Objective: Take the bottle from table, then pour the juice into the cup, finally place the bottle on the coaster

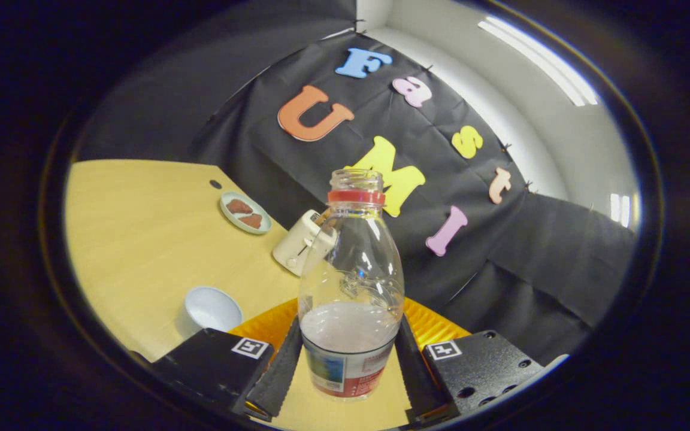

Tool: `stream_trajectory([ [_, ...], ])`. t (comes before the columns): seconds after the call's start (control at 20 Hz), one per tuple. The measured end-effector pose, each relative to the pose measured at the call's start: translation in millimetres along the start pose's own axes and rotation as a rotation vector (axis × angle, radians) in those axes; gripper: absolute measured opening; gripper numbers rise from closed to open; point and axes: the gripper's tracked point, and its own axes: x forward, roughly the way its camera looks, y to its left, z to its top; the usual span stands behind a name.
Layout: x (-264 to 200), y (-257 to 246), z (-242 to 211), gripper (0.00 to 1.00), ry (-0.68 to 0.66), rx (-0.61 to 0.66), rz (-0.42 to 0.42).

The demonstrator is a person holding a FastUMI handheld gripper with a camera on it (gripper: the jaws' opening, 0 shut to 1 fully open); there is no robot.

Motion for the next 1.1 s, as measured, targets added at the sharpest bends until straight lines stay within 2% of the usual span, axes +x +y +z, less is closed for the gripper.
stream_trajectory([
  [0.15,-5,-14,21,0.81,-0.023,0.159,0.022],
  [0.35,-1,-45,42,0.81,-0.052,0.312,-0.005],
  [0.5,6,-75,55,0.81,-0.115,0.364,-0.047],
  [0.8,44,-97,56,0.81,-0.115,0.439,-0.044],
  [1.1,84,-105,33,0.81,-0.097,0.529,-0.039],
])
